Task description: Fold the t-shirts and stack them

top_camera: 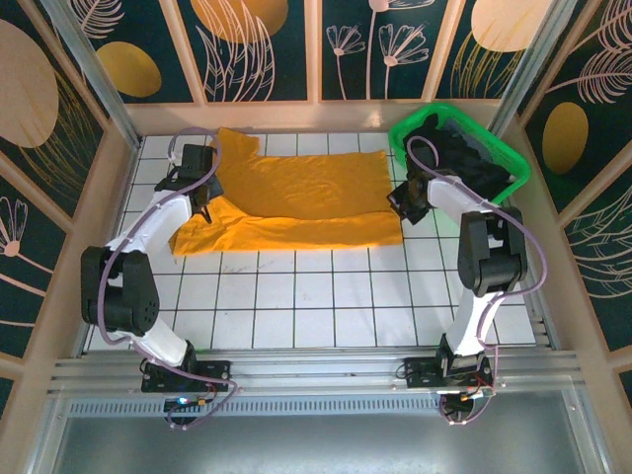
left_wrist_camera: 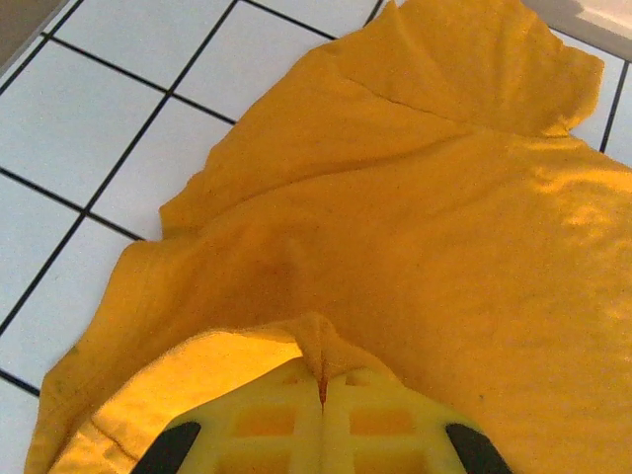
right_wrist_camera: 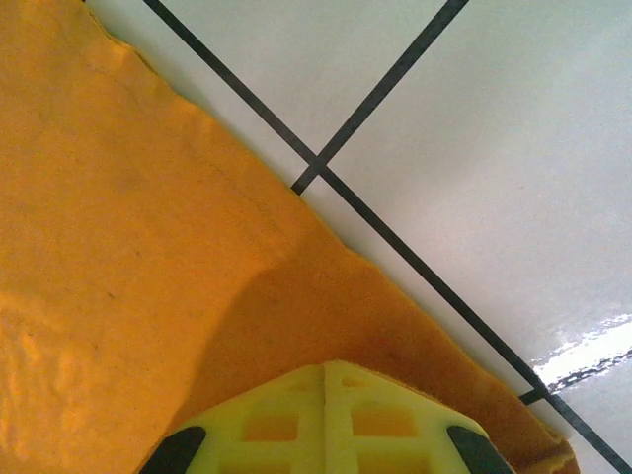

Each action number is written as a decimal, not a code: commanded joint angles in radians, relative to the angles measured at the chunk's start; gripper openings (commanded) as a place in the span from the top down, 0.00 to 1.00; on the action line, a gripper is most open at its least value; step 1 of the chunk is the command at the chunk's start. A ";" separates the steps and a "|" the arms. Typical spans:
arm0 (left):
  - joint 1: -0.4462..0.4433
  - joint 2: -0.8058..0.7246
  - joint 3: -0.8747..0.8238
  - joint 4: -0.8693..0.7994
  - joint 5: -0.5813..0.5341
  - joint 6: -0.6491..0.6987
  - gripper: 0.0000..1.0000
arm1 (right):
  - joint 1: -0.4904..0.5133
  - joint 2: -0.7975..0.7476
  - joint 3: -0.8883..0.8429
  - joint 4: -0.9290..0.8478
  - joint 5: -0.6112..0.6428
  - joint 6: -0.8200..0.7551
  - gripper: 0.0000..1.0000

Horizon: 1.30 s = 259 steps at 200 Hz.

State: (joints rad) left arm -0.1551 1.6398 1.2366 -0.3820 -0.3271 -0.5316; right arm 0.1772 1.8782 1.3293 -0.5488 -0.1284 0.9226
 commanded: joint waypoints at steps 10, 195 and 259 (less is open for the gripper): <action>0.008 0.040 0.042 0.032 -0.033 0.059 1.00 | -0.005 0.040 0.045 -0.007 0.015 -0.017 1.00; 0.008 0.274 0.215 0.020 -0.058 0.182 0.45 | -0.005 0.128 0.179 -0.067 0.075 -0.071 0.78; 0.126 0.036 0.029 -0.172 0.040 -0.061 0.40 | 0.011 -0.116 0.031 -0.061 0.130 -0.165 0.48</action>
State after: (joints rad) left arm -0.1192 1.8252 1.3945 -0.4393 -0.3470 -0.4503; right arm 0.1780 1.9179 1.4525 -0.5880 -0.0296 0.8097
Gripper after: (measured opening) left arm 0.630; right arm 0.533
